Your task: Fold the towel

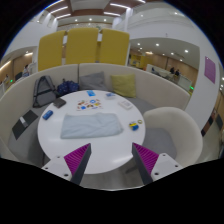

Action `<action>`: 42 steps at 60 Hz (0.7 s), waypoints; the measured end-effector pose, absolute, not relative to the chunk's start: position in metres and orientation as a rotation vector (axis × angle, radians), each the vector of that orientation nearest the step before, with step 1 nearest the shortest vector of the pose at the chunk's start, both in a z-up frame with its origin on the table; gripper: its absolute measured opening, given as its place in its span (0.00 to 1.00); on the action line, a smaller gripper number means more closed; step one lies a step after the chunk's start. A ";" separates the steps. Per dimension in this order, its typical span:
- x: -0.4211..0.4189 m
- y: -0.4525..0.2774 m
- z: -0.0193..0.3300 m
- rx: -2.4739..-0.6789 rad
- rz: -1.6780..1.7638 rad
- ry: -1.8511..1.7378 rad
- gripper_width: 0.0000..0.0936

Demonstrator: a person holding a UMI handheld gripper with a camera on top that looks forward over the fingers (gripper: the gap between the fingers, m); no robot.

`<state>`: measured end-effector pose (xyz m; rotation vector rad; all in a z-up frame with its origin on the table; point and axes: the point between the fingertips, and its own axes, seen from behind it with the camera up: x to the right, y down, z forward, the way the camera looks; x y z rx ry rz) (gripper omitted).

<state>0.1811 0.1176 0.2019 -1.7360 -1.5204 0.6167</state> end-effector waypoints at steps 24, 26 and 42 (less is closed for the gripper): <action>0.113 -0.070 0.170 -1.641 0.746 -1.715 0.93; 0.105 -0.082 0.167 -1.632 0.759 -1.721 0.93; 0.035 -0.133 0.105 -1.615 0.759 -1.782 0.93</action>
